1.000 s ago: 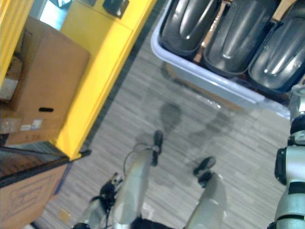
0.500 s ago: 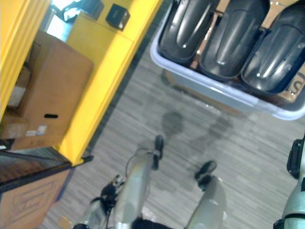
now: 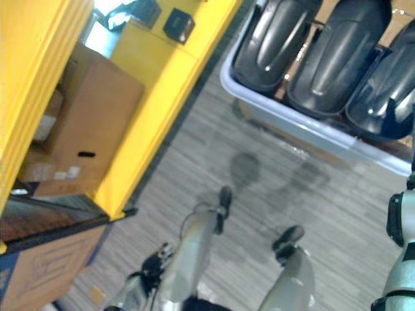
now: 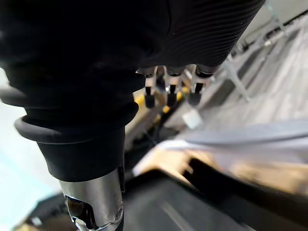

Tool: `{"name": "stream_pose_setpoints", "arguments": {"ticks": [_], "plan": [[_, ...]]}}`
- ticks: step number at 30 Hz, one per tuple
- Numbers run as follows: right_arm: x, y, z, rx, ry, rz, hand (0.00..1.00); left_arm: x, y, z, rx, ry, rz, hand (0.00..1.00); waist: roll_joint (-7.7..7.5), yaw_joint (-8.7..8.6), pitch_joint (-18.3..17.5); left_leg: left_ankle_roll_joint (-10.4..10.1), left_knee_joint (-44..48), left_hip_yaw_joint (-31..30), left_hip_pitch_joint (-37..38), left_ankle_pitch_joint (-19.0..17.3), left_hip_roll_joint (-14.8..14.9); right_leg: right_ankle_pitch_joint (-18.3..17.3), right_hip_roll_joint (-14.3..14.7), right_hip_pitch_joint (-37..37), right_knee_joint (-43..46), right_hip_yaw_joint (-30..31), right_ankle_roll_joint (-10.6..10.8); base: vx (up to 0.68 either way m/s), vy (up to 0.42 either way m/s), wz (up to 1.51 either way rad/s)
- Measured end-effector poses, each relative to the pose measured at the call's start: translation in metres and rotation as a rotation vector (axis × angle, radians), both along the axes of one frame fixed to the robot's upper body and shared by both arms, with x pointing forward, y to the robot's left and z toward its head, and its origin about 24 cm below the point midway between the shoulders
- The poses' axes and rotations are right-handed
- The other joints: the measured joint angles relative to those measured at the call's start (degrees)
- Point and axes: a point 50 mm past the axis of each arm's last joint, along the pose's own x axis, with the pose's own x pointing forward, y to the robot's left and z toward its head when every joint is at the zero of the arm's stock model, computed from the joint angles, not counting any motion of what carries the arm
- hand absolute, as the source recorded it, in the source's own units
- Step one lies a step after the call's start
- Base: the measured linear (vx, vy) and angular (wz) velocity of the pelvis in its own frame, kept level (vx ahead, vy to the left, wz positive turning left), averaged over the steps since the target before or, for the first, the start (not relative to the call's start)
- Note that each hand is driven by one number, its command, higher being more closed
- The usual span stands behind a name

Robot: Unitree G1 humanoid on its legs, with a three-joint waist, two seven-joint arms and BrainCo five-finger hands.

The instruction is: Walk over and take plastic housings, then place them on the shelf

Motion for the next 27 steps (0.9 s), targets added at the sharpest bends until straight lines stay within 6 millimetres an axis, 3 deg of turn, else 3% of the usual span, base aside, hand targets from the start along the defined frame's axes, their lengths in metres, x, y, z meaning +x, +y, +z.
{"name": "stream_pose_setpoints", "arguments": {"ticks": [6,13,17,18,27], "plan": [[-0.005,-0.008,-0.014,0.049,0.073,-0.066,0.0,0.0,0.0,0.0,-0.009,-0.006,0.011,0.0,0.0,0.01,0.0,0.0,0.0,0.0,-0.4,0.0,0.1,0.1,0.3,-0.1,-0.7,0.0,0.1,0.06,-0.002,-0.02],[-0.009,-0.016,-0.035,0.137,0.171,-0.042,0.0,-0.001,0.0,-0.001,-0.034,0.007,0.036,0.0,0.04,0.02,0.0,0.0,1.1,-1.1,-2.2,-0.2,0.2,0.0,0.4,-0.9,-0.3,-1.1,0.1,0.01,0.008,0.05],[-0.01,-0.018,-0.037,0.16,0.191,-0.028,0.0,-0.001,-0.001,-0.001,-0.045,0.013,0.048,0.0,0.04,0.15,0.0,0.1,1.5,-1.1,-2.6,-0.3,0.0,0.0,0.1,-1.3,0.3,-1.0,0.0,0.0,0.007,0.01],[-0.01,-0.018,-0.037,0.158,0.2,-0.023,1.0,-0.001,-0.001,-0.001,-0.045,0.013,0.049,0.0,0.04,0.15,0.0,0.1,1.5,-1.1,-2.7,-0.3,0.0,-0.1,0.1,-1.5,0.5,-0.9,-0.1,0.0,0.0,0.0],[-0.022,-0.031,-0.04,0.127,0.285,-0.052,1.0,0.0,-0.003,-0.002,-0.044,0.016,0.041,0.0,0.39,0.72,-0.3,-0.1,1.6,-1.4,-3.2,-0.2,-0.5,-0.9,-0.9,-2.4,2.3,-1.0,-0.1,0.01,0.003,0.02]]}}
